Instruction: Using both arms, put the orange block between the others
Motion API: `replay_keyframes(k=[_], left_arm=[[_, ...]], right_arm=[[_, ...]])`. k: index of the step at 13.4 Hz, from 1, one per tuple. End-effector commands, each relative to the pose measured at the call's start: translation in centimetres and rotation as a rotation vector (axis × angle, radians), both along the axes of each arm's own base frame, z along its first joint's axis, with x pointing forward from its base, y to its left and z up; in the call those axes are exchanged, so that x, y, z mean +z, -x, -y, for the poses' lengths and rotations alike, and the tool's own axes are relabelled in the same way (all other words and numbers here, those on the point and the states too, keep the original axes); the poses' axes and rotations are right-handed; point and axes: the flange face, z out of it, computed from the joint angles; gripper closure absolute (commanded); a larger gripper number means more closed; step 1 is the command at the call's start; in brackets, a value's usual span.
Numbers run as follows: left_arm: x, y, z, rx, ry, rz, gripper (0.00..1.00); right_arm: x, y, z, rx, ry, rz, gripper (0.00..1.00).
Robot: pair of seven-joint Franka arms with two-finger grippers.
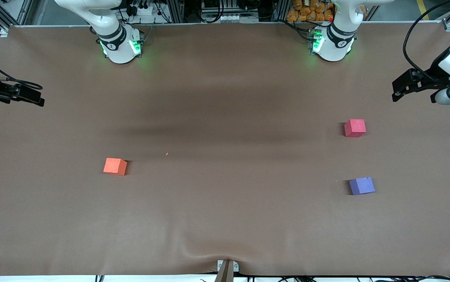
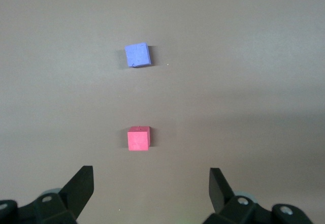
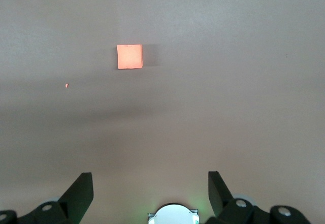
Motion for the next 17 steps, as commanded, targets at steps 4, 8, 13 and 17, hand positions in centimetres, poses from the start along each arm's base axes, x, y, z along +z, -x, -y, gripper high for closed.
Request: replay_keyframes(k=[4, 8, 13, 17], left_arm=[[0.72, 0.42, -0.03, -0.015, -0.001, 0.008, 0.0], [0.72, 0.41, -0.11, -0.014, -0.001, 0.008, 0.0], [0.63, 0.35, -0.2, -0.012, -0.001, 0.006, 0.0], [0.63, 0.33, -0.36, -0.008, -0.001, 0.006, 0.0]], right_arm=[[0.77, 1.16, -0.45, 0.002, -0.014, -0.014, 0.0], [0.99, 1.37, -0.48, -0.001, -0.05, -0.015, 0.0], [0.75, 1.21, -0.75, 0.003, -0.051, -0.019, 0.0], [0.2, 0.93, -0.83, 0.004, -0.051, -0.022, 0.0]])
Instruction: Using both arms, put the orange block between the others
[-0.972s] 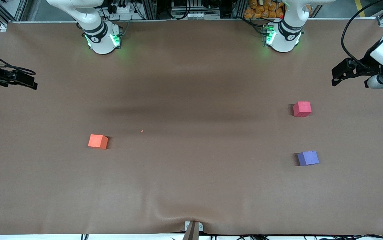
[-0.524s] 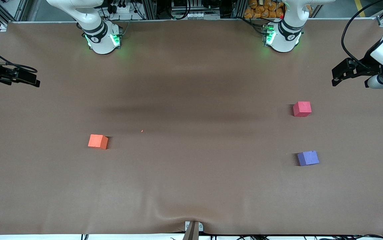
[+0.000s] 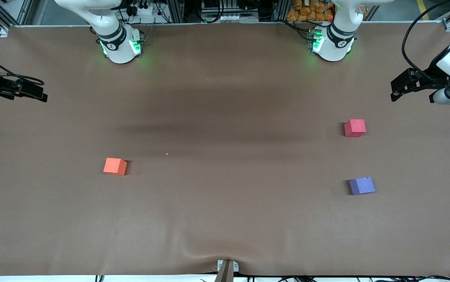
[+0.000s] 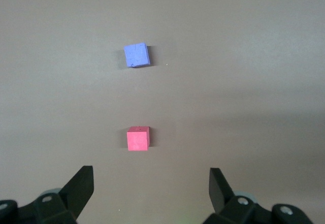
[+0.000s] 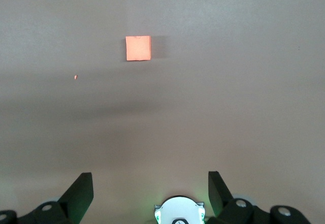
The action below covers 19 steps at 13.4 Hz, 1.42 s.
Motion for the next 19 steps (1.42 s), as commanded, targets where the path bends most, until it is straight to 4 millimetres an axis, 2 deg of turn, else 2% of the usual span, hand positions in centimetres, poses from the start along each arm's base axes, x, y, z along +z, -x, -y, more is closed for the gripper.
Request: replay_keyframes(k=[1, 3, 6, 10, 13, 18, 19], left_arm=[[0.5, 0.3, -0.2, -0.008, -0.001, 0.005, 0.0], [0.5, 0.3, -0.2, -0.01, -0.001, 0.005, 0.0], [0.5, 0.3, -0.2, -0.01, -0.001, 0.005, 0.0], [0.6, 0.4, 0.0, -0.007, -0.002, 0.006, 0.0], [0.6, 0.4, 0.0, -0.007, -0.002, 0.006, 0.0], [0.5, 0.3, -0.3, -0.004, -0.002, 0.005, 0.0], [0.6, 0.4, -0.2, -0.004, -0.002, 0.006, 0.0]], right_arm=[[-0.2, 0.3, -0.5, 0.003, -0.015, -0.002, 0.0], [-0.6, 0.0, -0.5, 0.004, -0.015, -0.005, 0.0], [-2.4, -1.2, -0.6, 0.006, -0.015, -0.019, 0.0], [-6.1, -3.6, -1.1, 0.01, -0.014, -0.036, 0.0], [-11.3, -6.6, -3.2, 0.04, -0.01, -0.036, 0.0], [-23.3, -11.3, -4.0, 0.041, -0.003, -0.044, 0.0], [-25.5, -12.0, -3.6, 0.033, -0.002, -0.044, 0.0]])
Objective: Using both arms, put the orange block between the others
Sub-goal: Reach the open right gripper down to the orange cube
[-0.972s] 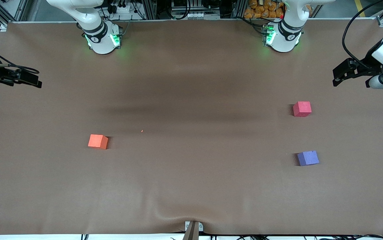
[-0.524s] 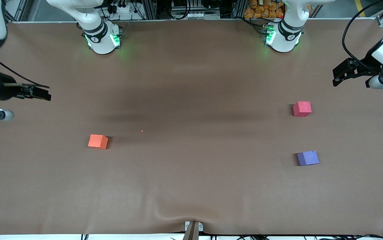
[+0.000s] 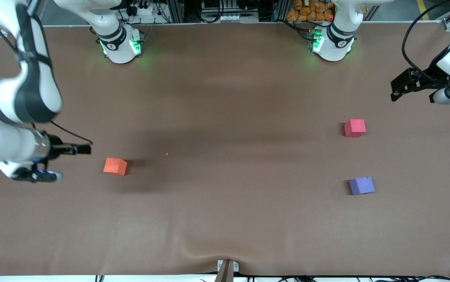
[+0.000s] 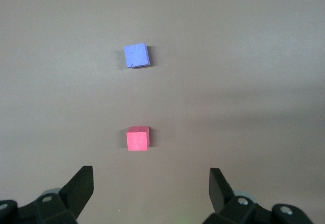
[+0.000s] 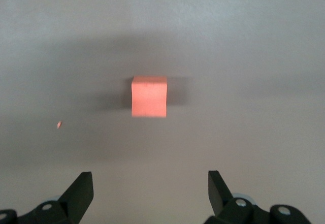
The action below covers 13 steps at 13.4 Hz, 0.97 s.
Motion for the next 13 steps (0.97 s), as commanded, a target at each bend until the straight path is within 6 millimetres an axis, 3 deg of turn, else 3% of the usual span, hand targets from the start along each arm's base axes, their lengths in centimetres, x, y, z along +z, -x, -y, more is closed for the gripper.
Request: replay_keyframes(k=[1, 3, 5, 9, 13], left_arm=[[0.6, 0.3, -0.2, -0.004, -0.001, 0.005, 0.0], [0.6, 0.3, -0.3, -0.005, -0.004, 0.006, 0.0], [0.6, 0.3, -0.3, -0.006, -0.006, 0.006, 0.0], [0.7, 0.3, -0.3, -0.004, -0.008, 0.008, 0.0], [0.6, 0.4, -0.1, -0.004, -0.01, 0.006, 0.0]], right_arm=[[-5.6, -1.7, 0.0, -0.01, -0.004, -0.008, 0.0], [-9.5, -2.2, -0.2, -0.007, -0.004, -0.025, 0.0], [-11.6, -2.2, -0.9, -0.008, -0.02, -0.045, 0.0], [-14.1, -1.4, -1.7, -0.056, -0.124, -0.099, 0.0], [-15.2, -1.1, -1.4, 0.088, -0.157, -0.099, 0.0]])
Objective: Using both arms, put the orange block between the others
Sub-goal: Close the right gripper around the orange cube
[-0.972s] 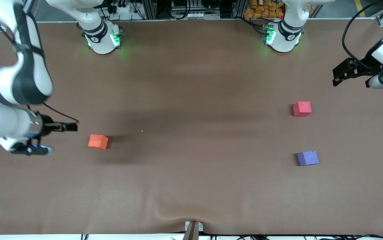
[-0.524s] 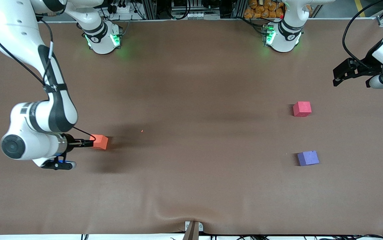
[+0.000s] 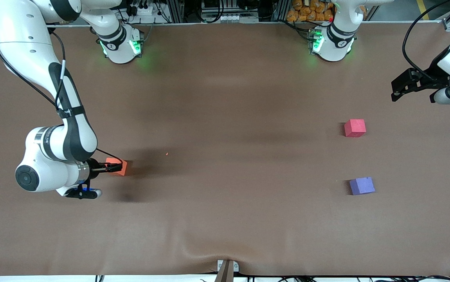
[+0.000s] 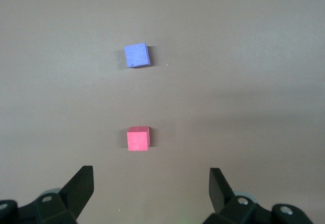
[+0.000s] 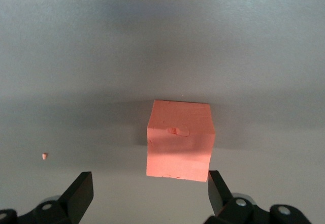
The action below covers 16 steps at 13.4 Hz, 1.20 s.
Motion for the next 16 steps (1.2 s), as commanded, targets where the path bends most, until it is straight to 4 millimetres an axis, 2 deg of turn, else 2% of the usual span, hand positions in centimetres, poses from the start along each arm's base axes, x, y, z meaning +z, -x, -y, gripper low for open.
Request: replay_keyframes(k=[1, 6, 10, 16], left_arm=[[0.6, 0.3, -0.2, -0.004, -0.01, 0.008, 0.0], [0.6, 0.3, -0.2, -0.006, -0.006, 0.006, 0.0], [0.6, 0.4, 0.0, -0.009, -0.006, 0.006, 0.0], [0.6, 0.4, -0.1, -0.009, -0.007, 0.006, 0.0]], right_arm=[[-0.8, 0.2, 0.2, 0.049, -0.021, -0.004, 0.0], [-3.8, 0.8, 0.8, 0.076, 0.035, 0.018, 0.0], [-4.4, 0.9, 1.8, 0.099, 0.076, 0.01, 0.0], [-5.3, 0.8, 1.6, 0.081, 0.078, 0.025, 0.0]])
